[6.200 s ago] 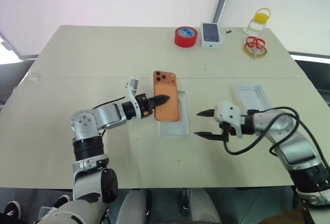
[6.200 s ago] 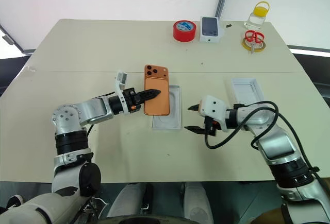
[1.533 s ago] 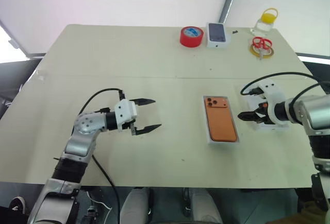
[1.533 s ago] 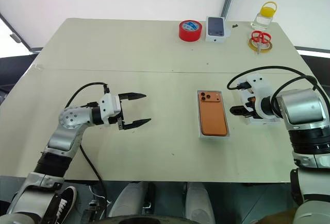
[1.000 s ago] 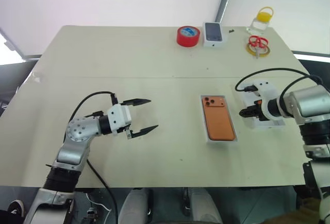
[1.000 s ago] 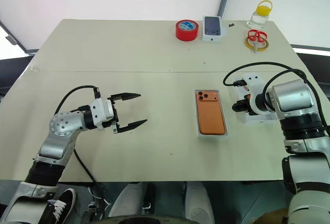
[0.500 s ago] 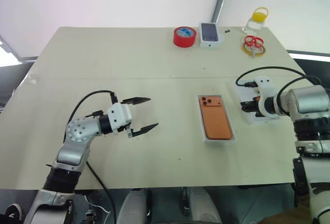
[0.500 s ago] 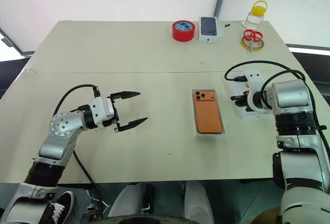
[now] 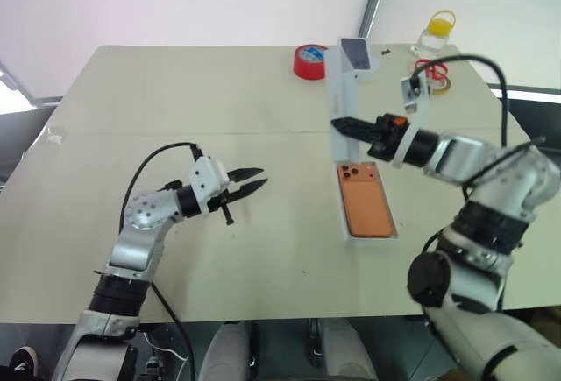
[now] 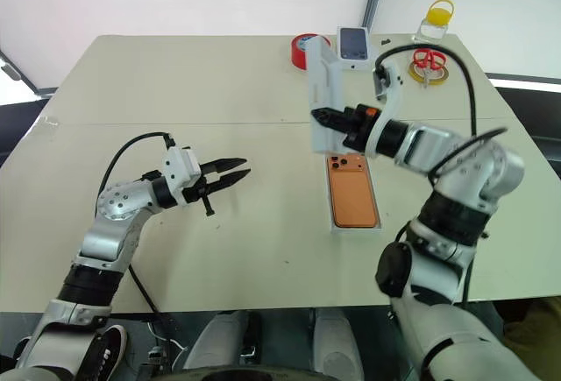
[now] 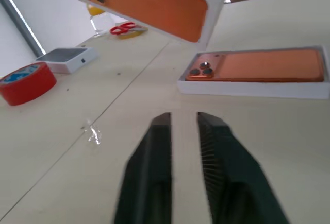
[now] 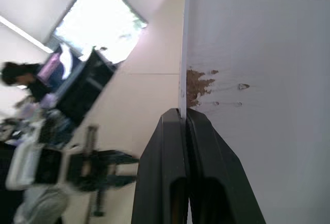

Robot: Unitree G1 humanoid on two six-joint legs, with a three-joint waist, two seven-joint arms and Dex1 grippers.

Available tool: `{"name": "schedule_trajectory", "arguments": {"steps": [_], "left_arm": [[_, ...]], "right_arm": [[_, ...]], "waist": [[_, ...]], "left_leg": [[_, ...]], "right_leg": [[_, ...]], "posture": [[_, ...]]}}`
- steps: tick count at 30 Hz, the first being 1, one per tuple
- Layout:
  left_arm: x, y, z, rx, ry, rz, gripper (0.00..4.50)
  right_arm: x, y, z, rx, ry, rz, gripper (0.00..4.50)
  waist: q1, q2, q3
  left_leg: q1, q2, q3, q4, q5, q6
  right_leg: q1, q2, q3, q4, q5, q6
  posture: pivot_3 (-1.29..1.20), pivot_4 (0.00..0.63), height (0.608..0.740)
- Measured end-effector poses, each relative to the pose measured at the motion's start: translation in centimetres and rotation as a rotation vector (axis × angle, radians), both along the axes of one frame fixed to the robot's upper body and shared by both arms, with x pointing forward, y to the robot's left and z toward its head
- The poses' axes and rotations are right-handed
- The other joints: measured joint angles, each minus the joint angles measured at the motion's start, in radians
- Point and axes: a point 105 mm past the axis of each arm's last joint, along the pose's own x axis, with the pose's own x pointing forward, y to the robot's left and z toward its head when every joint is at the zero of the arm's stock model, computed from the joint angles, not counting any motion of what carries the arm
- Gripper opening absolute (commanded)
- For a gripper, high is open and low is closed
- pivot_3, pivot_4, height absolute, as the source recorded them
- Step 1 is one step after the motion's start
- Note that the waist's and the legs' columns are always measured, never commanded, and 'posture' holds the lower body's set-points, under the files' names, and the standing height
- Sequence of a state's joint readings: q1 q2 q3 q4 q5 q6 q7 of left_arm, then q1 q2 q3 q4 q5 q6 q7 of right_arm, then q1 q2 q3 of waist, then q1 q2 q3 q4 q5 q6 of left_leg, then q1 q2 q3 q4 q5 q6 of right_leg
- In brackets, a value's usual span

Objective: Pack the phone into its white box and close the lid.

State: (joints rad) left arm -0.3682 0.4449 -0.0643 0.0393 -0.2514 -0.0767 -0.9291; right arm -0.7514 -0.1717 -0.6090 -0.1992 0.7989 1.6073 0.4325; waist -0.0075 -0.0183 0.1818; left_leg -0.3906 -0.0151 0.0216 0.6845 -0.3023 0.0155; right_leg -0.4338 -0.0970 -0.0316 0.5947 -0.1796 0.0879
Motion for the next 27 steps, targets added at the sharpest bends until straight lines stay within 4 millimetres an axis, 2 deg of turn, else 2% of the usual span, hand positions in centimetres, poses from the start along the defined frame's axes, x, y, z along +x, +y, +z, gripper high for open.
{"name": "schedule_trajectory", "arguments": {"steps": [4, 9, 11, 16, 20, 26, 27], "left_arm": [[0.1, -0.2, -0.2, -0.017, 0.013, 0.015, 0.04], [-0.5, -0.2, -1.0, -0.018, 0.045, 0.013, 0.04], [-0.6, -0.3, -1.2, -0.021, 0.058, 0.016, 0.04], [-1.0, -1.9, -2.0, -0.040, 0.100, -0.020, 0.04], [-1.6, -3.6, -3.7, -0.034, 0.171, -0.047, 0.04], [-0.3, -5.8, -5.4, -0.078, 0.274, -0.017, 0.04], [-0.1, -6.1, -5.4, -0.081, 0.275, -0.013, 0.00]], "right_arm": [[-2.7, 0.7, -3.2, 0.077, 0.092, 0.068, 0.00], [-6.1, 0.9, -4.7, 0.077, 0.179, 0.146, 0.00], [-6.8, 1.2, -4.9, 0.113, 0.240, 0.153, 0.00], [-6.4, 2.0, -4.7, 0.118, 0.279, 0.155, 0.00], [-5.3, 1.1, -6.3, 0.105, 0.374, 0.099, 0.00], [-4.6, 0.8, -6.6, 0.132, 0.410, 0.085, 0.00], [-4.6, 0.8, -6.6, 0.134, 0.410, 0.086, 0.28]], "waist": [[-0.005, 0.002, 0.001], [-0.006, 0.002, 0.001], [-0.006, 0.001, 0.001], [-0.004, 0.001, 0.001], [0.001, 0.000, 0.001], [0.001, 0.000, 0.000], [0.001, 0.000, 0.000]], "left_leg": [[-0.001, -0.001, 0.001, 0.000, 0.000, 0.000], [0.000, 0.000, 0.001, -0.001, 0.000, 0.000], [0.000, 0.000, 0.001, 0.000, 0.000, 0.000], [0.001, 0.001, 0.002, 0.000, 0.000, 0.000], [0.000, 0.001, 0.002, 0.000, 0.000, 0.000], [0.000, 0.001, 0.002, 0.000, 0.000, 0.000], [0.000, 0.002, 0.002, 0.000, 0.000, 0.000]], "right_leg": [[-0.001, -0.001, 0.001, 0.000, 0.000, 0.000], [-0.001, -0.001, 0.001, -0.002, 0.000, 0.000], [-0.001, -0.001, 0.002, -0.002, -0.001, -0.001], [-0.001, 0.001, 0.002, -0.002, -0.001, 0.001], [-0.001, 0.001, 0.002, -0.002, -0.001, 0.001], [0.000, 0.001, 0.002, -0.003, -0.001, 0.001], [0.000, 0.001, 0.002, -0.003, -0.001, 0.001]], "posture": [[0.00, 0.150, 0.739], [0.00, 0.150, 0.739], [0.00, 0.150, 0.739], [0.00, 0.150, 0.739], [0.00, 0.150, 0.739], [0.00, 0.150, 0.739], [0.00, 0.150, 0.739]]}}
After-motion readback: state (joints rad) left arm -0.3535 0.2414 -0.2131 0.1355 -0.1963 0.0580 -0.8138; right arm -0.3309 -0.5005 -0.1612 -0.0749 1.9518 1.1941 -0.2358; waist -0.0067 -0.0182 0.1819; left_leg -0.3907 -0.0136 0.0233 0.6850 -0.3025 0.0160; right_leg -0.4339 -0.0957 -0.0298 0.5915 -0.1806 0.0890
